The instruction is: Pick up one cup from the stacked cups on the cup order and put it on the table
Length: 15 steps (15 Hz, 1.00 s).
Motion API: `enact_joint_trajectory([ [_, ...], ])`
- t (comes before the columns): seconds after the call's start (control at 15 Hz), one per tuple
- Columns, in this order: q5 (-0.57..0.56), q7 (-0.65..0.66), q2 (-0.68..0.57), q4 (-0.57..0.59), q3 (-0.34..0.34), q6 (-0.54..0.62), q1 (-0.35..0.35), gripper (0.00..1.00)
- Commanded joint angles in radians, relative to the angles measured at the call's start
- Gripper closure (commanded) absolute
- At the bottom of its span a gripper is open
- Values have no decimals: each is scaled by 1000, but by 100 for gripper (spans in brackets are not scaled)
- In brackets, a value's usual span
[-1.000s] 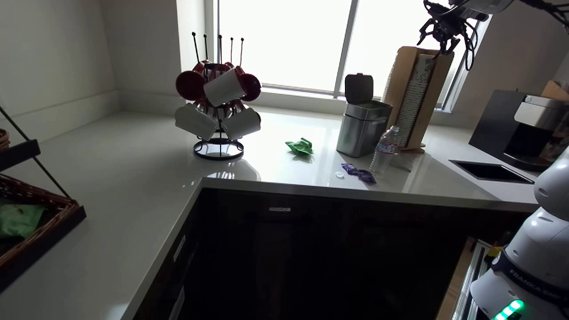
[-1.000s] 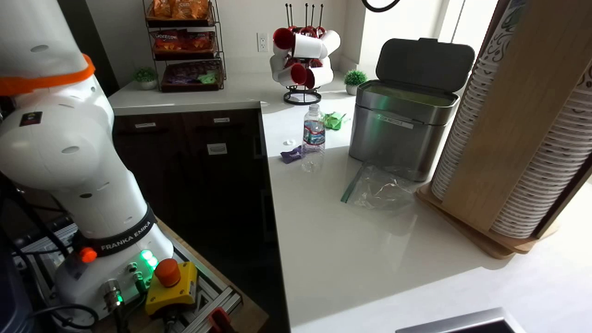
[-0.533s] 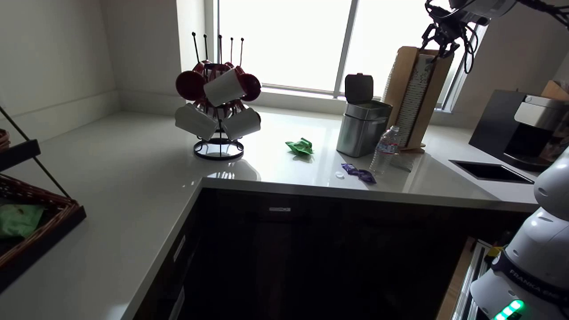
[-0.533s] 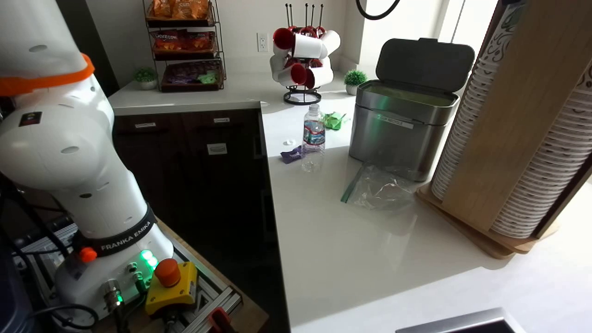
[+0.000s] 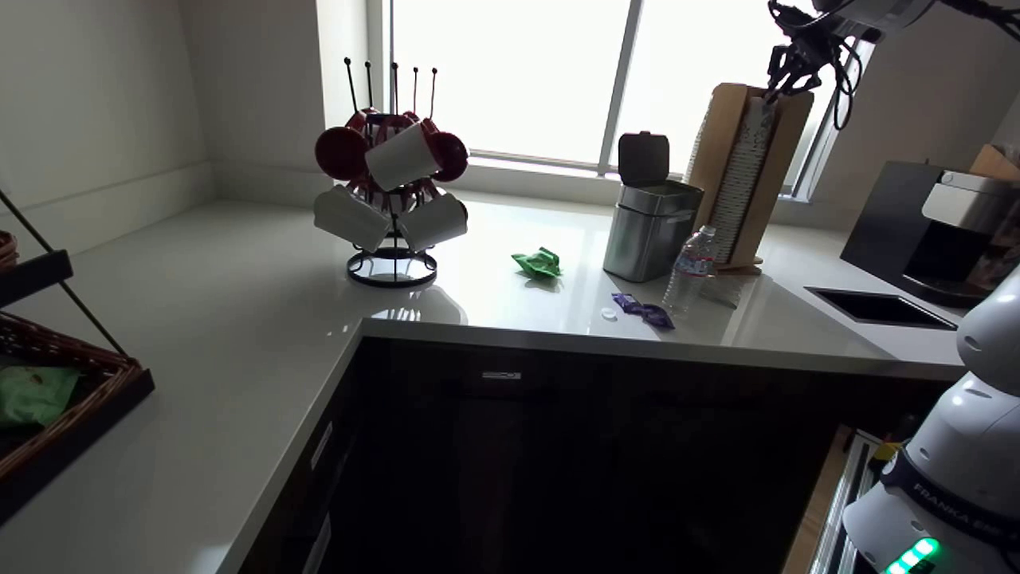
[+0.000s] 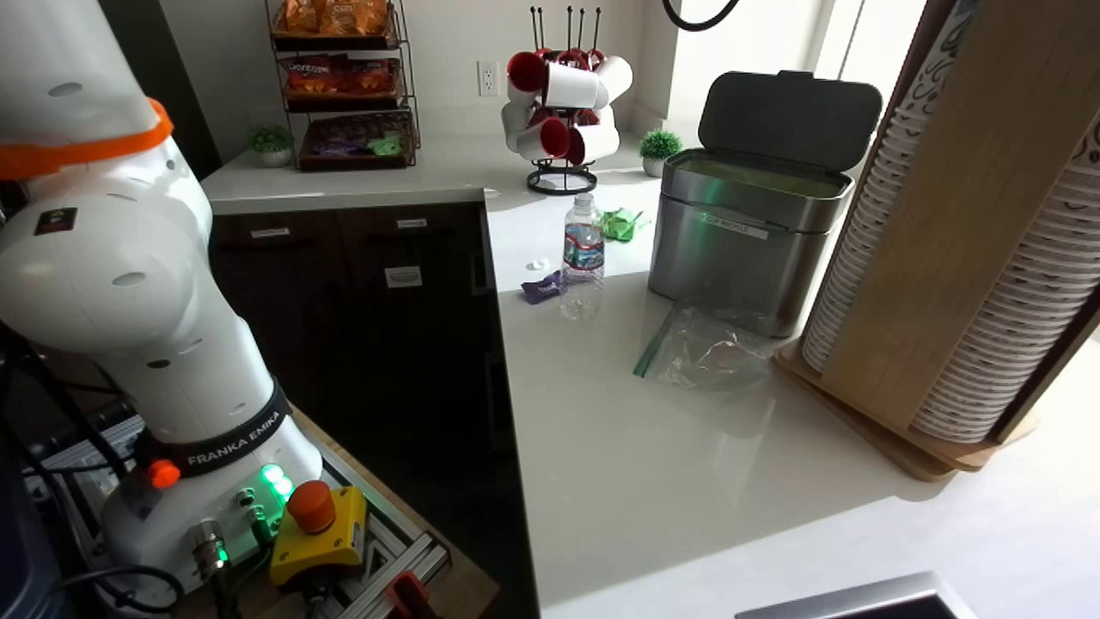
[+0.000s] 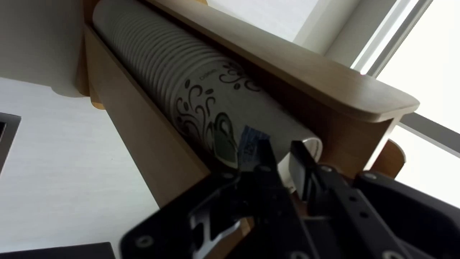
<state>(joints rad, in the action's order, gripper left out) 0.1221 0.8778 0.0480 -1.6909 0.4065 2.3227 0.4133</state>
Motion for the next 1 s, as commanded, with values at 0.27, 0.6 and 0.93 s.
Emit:
enact_joint_trajectory([
  [0.27, 22, 3, 33, -49, -2, 28, -1, 100],
  [0.6, 44, 7, 49, -54, 0, 62, 1, 100],
  [0.93, 55, -1, 61, -62, 4, 69, 2, 80],
])
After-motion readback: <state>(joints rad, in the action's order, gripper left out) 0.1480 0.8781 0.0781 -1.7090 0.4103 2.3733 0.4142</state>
